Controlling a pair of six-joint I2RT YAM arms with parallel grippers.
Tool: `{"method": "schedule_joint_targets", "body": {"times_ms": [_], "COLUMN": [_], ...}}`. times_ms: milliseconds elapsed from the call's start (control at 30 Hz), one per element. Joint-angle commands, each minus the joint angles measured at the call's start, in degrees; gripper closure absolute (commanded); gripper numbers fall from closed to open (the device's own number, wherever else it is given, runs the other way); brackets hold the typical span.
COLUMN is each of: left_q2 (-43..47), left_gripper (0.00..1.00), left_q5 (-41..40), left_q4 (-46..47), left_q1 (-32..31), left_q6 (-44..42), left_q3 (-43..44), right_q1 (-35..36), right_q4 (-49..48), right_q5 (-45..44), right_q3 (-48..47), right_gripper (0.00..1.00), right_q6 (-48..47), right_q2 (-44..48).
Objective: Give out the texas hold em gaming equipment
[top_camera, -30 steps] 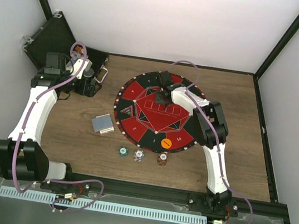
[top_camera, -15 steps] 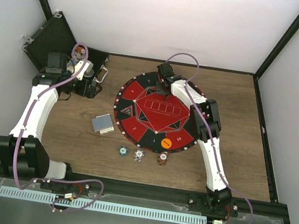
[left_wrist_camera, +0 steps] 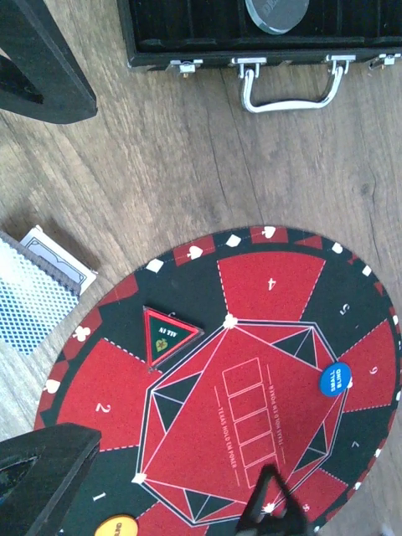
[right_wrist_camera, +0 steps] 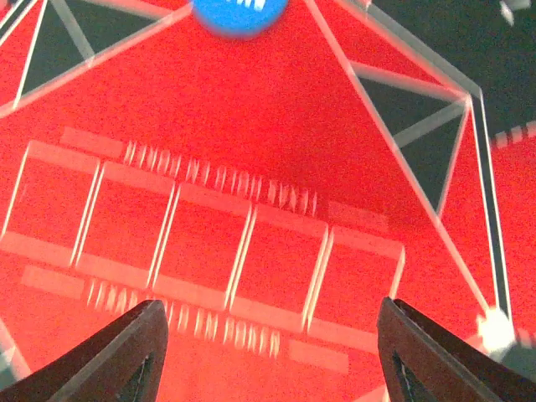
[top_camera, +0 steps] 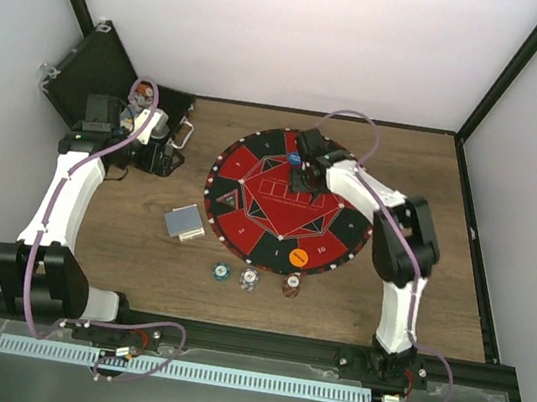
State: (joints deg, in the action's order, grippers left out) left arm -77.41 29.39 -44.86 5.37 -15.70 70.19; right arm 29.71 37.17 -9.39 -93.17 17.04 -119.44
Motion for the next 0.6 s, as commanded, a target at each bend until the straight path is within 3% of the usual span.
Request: {"method": "schedule_joint_targets", "body": {"times_ms": [0,267,567], "left_q2": [0.33,-0.37,-0.06], "left_gripper": [0.0,0.0,0.0], "left_q5": [1.71,2.87,2.41], "left_q4": [0.82,0.58,-0.29], "left_q1": [0.28,0.3,0.22], "left_q6": [-0.19,0.13,-0.39], "left_q3": [1.0,1.84,2.41], "right_q1": [5.03,14.27,18.5], "right_q4": [-0.49,-0.56,-0.62], "right_q5": [-1.65,-0.14,-0.2], "right_q3": [14.13,33.1,35.16], "right_gripper": [0.29,0.31,0.33], "right_q6": [4.89,12.45,13.83], "right_q2": [13.63,26.0,23.4]}}
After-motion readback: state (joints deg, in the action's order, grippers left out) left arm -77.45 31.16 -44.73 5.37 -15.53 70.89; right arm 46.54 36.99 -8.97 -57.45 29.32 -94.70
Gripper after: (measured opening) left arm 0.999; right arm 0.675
